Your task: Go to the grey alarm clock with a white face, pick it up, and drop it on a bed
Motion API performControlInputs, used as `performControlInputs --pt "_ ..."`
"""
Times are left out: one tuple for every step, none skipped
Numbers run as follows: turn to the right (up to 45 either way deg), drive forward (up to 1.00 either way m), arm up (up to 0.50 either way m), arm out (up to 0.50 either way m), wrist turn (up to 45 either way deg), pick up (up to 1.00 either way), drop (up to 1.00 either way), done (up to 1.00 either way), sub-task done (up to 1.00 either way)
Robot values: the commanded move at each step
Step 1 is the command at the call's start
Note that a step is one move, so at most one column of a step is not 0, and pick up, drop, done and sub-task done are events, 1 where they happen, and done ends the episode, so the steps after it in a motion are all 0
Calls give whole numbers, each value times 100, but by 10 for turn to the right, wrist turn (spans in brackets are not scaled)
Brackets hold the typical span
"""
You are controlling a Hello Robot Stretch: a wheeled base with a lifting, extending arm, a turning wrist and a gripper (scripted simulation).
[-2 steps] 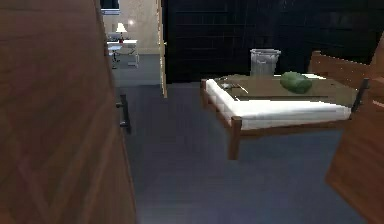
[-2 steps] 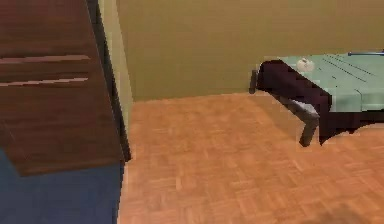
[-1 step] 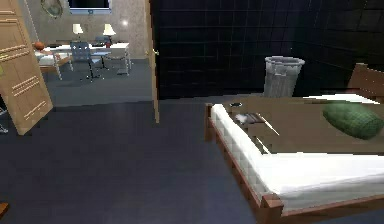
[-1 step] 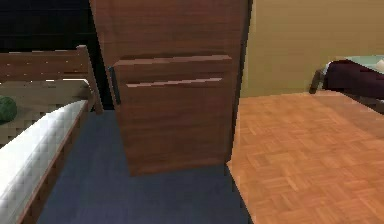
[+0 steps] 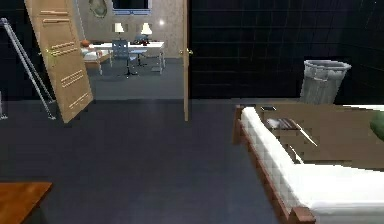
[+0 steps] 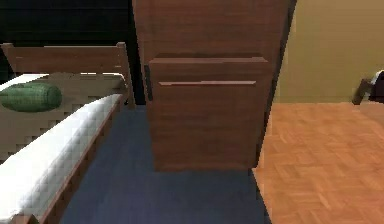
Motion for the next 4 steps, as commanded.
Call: performControlInputs --pt "0 30 0 0 0 0 0 0 0" --pt "-120 0 0 0 0 0 0 0 0" --pt "0 100 0 0 0 0 0 0 0" --pt "0 100 0 0 0 0 0 0 0"
